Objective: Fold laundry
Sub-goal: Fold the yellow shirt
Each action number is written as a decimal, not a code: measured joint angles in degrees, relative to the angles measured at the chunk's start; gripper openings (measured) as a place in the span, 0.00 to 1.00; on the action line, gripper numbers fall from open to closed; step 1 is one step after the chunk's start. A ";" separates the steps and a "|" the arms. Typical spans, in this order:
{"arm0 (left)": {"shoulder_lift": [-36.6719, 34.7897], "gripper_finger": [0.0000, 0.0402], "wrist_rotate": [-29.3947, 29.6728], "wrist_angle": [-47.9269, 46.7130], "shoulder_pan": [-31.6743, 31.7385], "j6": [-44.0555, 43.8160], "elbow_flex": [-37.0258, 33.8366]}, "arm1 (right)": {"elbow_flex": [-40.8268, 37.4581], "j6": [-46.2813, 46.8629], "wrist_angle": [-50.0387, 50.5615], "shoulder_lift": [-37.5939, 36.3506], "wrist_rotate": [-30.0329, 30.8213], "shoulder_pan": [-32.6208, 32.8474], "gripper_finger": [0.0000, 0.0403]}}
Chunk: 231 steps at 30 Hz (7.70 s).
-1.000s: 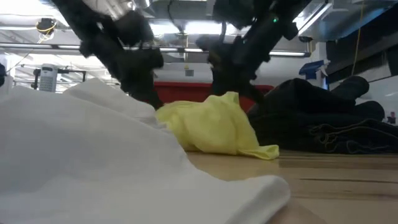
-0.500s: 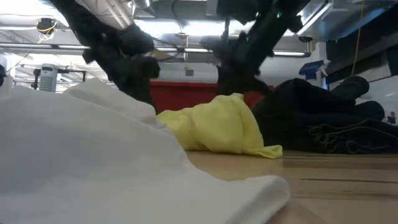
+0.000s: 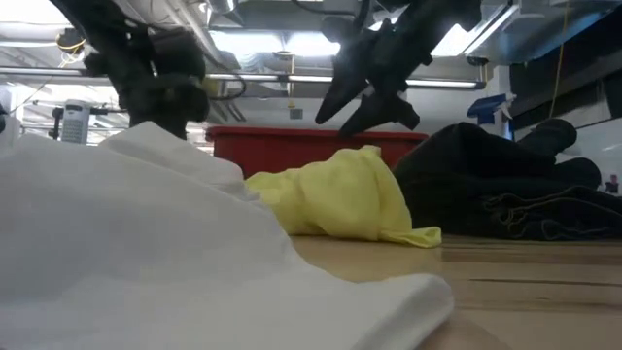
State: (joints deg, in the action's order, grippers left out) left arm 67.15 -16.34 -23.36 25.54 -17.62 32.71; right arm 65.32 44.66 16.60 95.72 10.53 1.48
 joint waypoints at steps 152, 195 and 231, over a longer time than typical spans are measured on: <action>34.50 0.26 -4.24 47.52 -14.32 -24.46 19.62 | -9.29 -0.12 -1.25 -3.12 -17.64 2.73 0.32; 10.44 0.11 16.59 17.88 -25.73 -4.68 11.04 | -5.39 -5.98 -9.40 -6.16 -17.03 -6.91 0.04; 23.23 0.00 -1.00 31.27 -22.49 -3.44 19.56 | -4.33 -1.66 -4.64 -2.59 -16.10 -16.87 0.01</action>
State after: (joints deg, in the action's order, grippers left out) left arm 90.38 -17.33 7.91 3.05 -21.06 52.27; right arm 60.99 43.00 11.96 93.13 -5.57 -15.40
